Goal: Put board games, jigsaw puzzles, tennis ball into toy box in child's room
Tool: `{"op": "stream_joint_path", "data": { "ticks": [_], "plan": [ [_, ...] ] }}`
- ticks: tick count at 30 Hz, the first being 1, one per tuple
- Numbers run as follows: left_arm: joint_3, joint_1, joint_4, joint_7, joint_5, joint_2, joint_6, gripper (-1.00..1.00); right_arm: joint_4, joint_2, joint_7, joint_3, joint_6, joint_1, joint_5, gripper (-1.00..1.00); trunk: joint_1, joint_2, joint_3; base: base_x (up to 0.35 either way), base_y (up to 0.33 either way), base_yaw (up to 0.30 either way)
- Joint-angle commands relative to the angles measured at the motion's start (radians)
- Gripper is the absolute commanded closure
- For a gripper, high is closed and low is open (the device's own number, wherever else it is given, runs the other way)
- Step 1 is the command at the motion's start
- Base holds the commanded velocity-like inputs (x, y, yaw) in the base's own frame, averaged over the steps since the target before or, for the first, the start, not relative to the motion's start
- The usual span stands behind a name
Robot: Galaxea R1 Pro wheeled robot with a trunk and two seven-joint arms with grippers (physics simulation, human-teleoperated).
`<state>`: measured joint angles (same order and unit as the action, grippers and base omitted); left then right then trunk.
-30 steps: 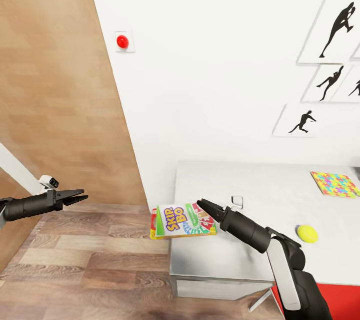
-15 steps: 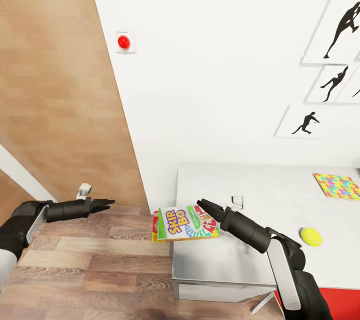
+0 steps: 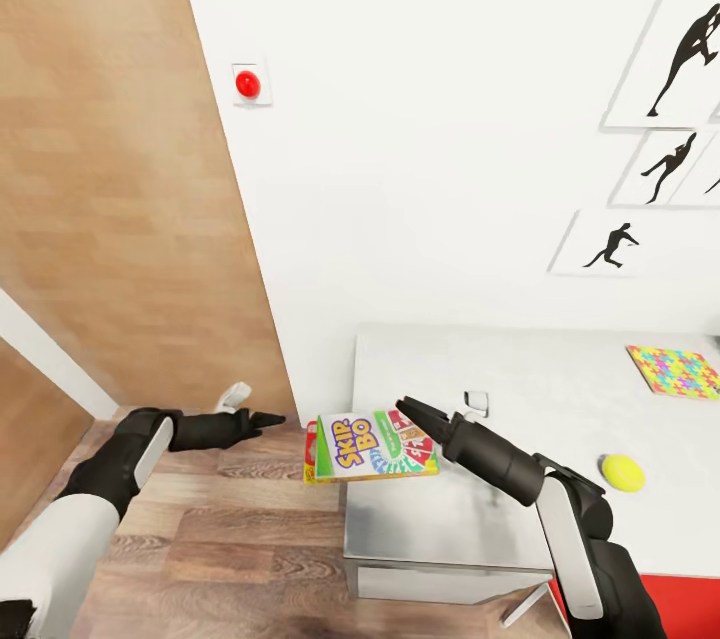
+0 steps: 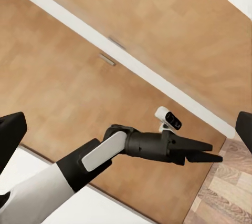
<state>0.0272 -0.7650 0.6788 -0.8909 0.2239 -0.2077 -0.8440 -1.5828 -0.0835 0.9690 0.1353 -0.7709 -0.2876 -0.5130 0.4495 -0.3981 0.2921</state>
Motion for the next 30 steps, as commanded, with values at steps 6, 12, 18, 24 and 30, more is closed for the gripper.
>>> {"op": "stream_joint_path", "data": {
  "ticks": [6, 12, 18, 24, 30],
  "plan": [
    [0.001, -0.004, -0.026, 0.044, -0.001, 0.025, 0.014, -1.00, 0.000, 0.000, 0.045, 0.033, -0.004, -0.001, -0.001, -1.00, 0.001, -0.002, 0.002, 0.060, 0.000, 0.000],
    [-0.001, -0.005, -0.030, 0.053, -0.003, 0.047, 0.022, -1.00, 0.000, -0.001, 0.056, 0.067, -0.004, -0.001, -0.001, -1.00, 0.001, -0.002, 0.002, 0.115, 0.000, 0.000],
    [-0.001, -0.005, -0.031, 0.055, -0.003, 0.057, 0.024, -1.00, 0.000, -0.001, 0.058, 0.073, -0.004, 0.000, -0.001, -1.00, 0.001, -0.002, 0.002, 0.023, 0.000, 0.000],
    [-0.001, -0.004, -0.031, 0.055, -0.003, 0.058, 0.025, -1.00, 0.000, -0.001, 0.060, 0.075, -0.004, 0.000, -0.001, -1.00, 0.001, -0.002, 0.002, 0.007, 0.000, 0.000],
    [-0.001, -0.004, -0.031, 0.055, -0.002, 0.059, 0.025, -1.00, 0.000, -0.001, 0.060, 0.075, -0.004, 0.000, -0.001, -1.00, 0.001, -0.002, 0.002, 0.078, 0.000, 0.000]
  ]
}}
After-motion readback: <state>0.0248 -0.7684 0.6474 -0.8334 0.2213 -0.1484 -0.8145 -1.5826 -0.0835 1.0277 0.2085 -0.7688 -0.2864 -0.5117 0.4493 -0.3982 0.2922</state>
